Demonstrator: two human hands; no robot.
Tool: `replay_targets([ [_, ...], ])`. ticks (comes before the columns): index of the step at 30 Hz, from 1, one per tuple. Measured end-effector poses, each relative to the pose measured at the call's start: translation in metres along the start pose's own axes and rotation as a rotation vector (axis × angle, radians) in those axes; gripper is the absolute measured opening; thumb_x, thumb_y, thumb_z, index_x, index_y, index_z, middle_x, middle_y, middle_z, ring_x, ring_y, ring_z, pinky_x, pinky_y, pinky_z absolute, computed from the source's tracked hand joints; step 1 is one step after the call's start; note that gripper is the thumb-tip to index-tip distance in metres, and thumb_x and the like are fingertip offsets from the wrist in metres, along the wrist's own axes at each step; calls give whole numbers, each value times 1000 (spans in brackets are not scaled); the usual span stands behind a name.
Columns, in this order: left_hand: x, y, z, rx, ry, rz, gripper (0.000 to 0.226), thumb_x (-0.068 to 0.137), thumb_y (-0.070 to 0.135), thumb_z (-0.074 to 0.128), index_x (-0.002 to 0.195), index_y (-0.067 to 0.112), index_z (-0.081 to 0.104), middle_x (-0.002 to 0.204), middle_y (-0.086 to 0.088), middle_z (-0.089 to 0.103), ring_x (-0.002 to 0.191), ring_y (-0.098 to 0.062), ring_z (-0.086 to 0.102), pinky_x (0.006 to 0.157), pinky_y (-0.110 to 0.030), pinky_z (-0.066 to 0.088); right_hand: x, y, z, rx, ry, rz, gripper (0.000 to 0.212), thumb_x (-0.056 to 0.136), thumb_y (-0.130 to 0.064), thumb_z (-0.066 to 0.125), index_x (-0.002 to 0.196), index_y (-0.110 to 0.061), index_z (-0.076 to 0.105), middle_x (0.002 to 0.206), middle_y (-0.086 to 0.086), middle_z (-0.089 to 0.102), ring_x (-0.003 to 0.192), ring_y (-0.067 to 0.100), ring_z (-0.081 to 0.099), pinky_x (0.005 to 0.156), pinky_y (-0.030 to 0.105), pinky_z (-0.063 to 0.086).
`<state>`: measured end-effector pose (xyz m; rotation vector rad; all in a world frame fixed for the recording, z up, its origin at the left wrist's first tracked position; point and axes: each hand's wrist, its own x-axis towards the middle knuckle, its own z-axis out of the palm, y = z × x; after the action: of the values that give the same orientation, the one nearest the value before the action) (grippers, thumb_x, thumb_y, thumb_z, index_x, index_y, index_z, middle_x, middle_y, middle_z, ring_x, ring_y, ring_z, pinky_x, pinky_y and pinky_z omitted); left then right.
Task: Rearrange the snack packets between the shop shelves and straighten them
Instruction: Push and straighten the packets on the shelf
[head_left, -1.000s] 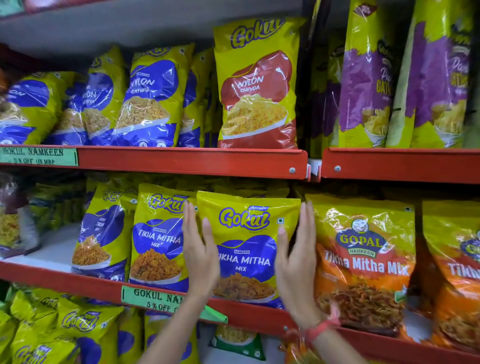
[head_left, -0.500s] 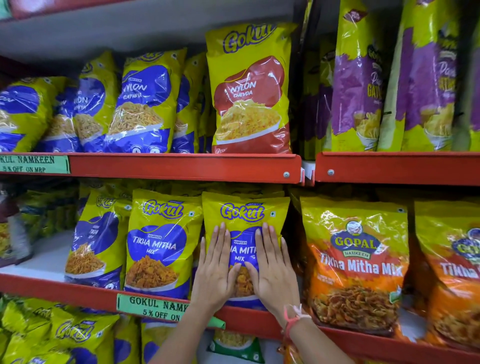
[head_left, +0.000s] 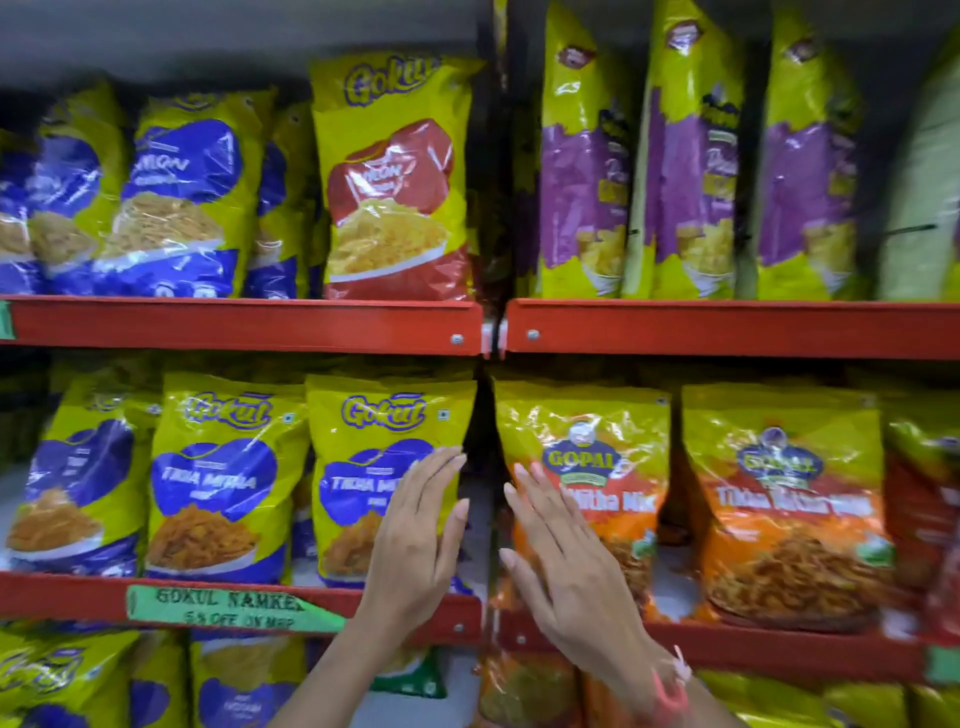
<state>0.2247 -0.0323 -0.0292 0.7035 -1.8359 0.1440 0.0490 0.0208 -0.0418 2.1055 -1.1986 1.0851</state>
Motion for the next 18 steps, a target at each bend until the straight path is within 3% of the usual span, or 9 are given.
replay_targets([
  [3,21,42,37,-141,30,12,43,100,35,31,124,11,58,127,5,57,123,-4,49,106,-18,36,-18,41,-39,55,111,83,45,102,-36,39,141,-17,49,151,-6,45,145,10,35,121,31,23],
  [7,48,106,103,-303,8,-8,38,97,34,38,116,14,63,116,3,66,113,-7,59,97,-21,43,-38,107,-96,79,321,271,38,100,-36,41,124,-16,63,128,-7,61,127,11,54,112,22,34],
  [10,61,148,149,-317,-25,-88,37,98,33,39,121,16,62,120,2,67,114,-10,60,96,-24,44,-50,151,-138,121,477,473,34,97,-36,43,120,-20,62,118,-6,61,113,7,54,99,3,32],
  [12,67,170,176,-239,-50,-189,39,99,29,38,130,13,56,129,-2,63,119,-17,58,97,-25,41,-61,183,-156,128,498,616,40,96,-37,44,125,-14,59,120,-1,60,112,5,52,92,-2,29],
  [15,70,194,204,-186,-77,-385,50,101,27,32,147,9,29,152,-7,39,139,-21,38,109,-24,28,-74,227,-165,150,415,767,59,91,-46,45,134,-6,52,135,10,57,127,23,51,100,17,32],
  [18,73,200,217,-181,-38,-408,56,101,29,28,151,11,11,160,-5,15,149,-18,12,114,-20,11,-70,247,-161,457,359,923,57,92,-39,58,140,-9,49,142,10,56,133,24,50,109,31,35],
])
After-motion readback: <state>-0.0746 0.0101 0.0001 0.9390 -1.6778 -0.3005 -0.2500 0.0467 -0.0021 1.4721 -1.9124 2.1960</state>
